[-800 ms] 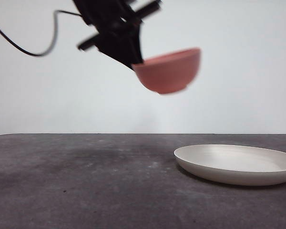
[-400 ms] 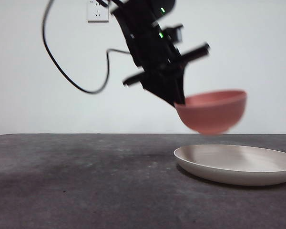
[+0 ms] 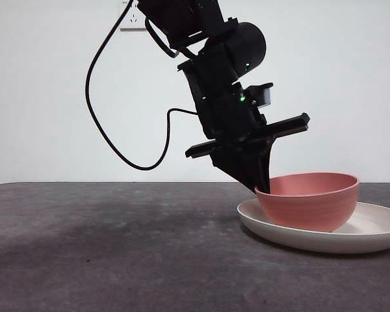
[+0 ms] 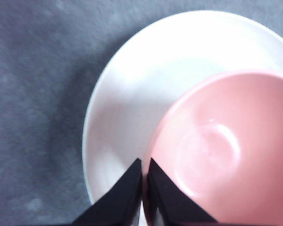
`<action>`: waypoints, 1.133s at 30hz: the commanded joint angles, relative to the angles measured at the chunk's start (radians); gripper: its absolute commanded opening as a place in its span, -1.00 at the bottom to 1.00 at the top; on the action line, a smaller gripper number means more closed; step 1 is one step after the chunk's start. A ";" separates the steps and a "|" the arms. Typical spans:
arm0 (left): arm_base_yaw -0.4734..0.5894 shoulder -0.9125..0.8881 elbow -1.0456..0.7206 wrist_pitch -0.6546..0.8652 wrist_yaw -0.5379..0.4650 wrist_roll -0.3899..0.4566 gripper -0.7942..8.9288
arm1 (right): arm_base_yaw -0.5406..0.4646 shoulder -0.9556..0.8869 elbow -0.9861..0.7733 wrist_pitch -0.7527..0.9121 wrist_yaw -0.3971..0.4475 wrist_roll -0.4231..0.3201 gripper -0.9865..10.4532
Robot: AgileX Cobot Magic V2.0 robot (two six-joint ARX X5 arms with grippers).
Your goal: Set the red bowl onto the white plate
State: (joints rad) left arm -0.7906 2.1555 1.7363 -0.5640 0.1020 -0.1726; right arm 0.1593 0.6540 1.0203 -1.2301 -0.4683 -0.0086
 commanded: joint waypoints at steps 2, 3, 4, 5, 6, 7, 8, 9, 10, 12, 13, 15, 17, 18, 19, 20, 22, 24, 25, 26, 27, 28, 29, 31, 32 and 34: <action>-0.015 0.037 0.032 0.009 -0.002 -0.001 -0.80 | 0.003 0.003 0.021 0.001 0.002 0.009 -0.20; -0.016 0.037 0.032 0.010 -0.002 -0.001 -0.75 | 0.003 0.003 0.021 0.001 0.002 0.009 -0.20; -0.018 0.037 0.032 0.010 -0.002 -0.001 -0.67 | 0.003 0.003 0.021 0.001 0.002 0.009 -0.20; -0.020 0.037 0.032 0.010 -0.002 -0.001 -0.59 | 0.003 0.003 0.021 0.001 0.002 0.009 -0.20; -0.021 0.036 0.032 0.010 -0.002 -0.001 -0.48 | 0.003 0.003 0.021 0.001 0.002 0.009 -0.20; -0.021 0.036 0.034 0.006 -0.002 -0.001 -0.37 | 0.003 0.003 0.021 0.001 0.002 0.009 -0.20; -0.021 0.036 0.037 0.001 -0.002 -0.001 -0.30 | 0.003 0.003 0.021 0.001 0.002 0.009 -0.20; -0.021 0.035 0.039 -0.002 -0.002 -0.001 -0.24 | 0.003 0.003 0.021 0.001 0.002 0.009 -0.20; -0.021 0.034 0.040 -0.004 -0.002 -0.001 -0.21 | 0.003 0.003 0.021 0.001 0.002 0.009 -0.20; -0.021 0.025 0.041 -0.005 -0.001 -0.001 -0.19 | 0.003 0.003 0.021 0.001 0.002 0.009 -0.20; -0.021 0.016 0.041 -0.006 -0.001 -0.001 -0.19 | 0.003 0.003 0.021 0.001 0.002 0.009 -0.20; -0.021 -0.005 0.041 -0.011 -0.001 -0.001 -0.19 | 0.003 0.003 0.021 0.001 0.002 0.009 -0.20; -0.021 -0.034 0.041 -0.021 -0.001 0.000 -0.19 | 0.003 0.003 0.021 0.002 0.003 0.009 -0.20; -0.019 -0.057 0.041 -0.029 -0.001 0.002 -0.19 | 0.003 0.003 0.021 0.002 0.004 0.009 -0.20; -0.016 -0.078 0.041 -0.039 -0.001 0.003 -0.19 | 0.003 0.003 0.021 0.002 0.007 0.008 -0.20; -0.012 -0.101 0.041 -0.048 -0.001 0.004 -0.19 | 0.003 0.003 0.021 0.002 0.010 0.008 -0.20; -0.006 -0.148 0.041 -0.062 -0.001 0.003 -0.19 | 0.003 0.003 0.021 0.002 0.025 0.008 -0.20; 0.005 -0.198 0.041 -0.079 -0.001 0.003 -0.19 | 0.003 0.003 0.021 0.002 0.032 0.008 -0.20; 0.011 -0.227 0.041 -0.093 -0.001 0.003 -0.19 | 0.003 0.003 0.021 0.002 0.032 0.008 -0.20; 0.016 -0.252 0.041 -0.102 -0.001 0.003 -0.19 | 0.003 0.003 0.021 0.002 0.032 0.008 -0.20; 0.022 -0.283 0.041 -0.119 -0.001 0.004 -0.19 | 0.003 0.003 0.021 0.002 0.032 0.008 -0.20; 0.028 -0.307 0.041 -0.132 -0.001 0.007 -0.19 | 0.003 0.003 0.021 0.002 0.032 0.008 -0.20; 0.034 -0.331 0.041 -0.148 -0.001 0.008 -0.19 | 0.003 0.003 0.021 0.002 0.032 0.008 -0.20; 0.049 -0.381 0.040 -0.196 -0.001 0.021 -0.19 | 0.003 0.003 0.021 0.003 0.032 0.008 -0.20; 0.056 -0.403 0.037 -0.216 -0.001 0.033 -0.19 | 0.003 0.003 0.021 0.003 0.033 0.008 -0.20; 0.071 -0.447 0.031 -0.257 -0.001 0.050 -0.19 | 0.003 0.004 0.021 0.009 0.046 0.008 -0.20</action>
State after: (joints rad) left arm -0.7177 1.7126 1.7519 -0.8169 0.1024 -0.1516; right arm 0.1593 0.6540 1.0203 -1.2301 -0.4290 -0.0032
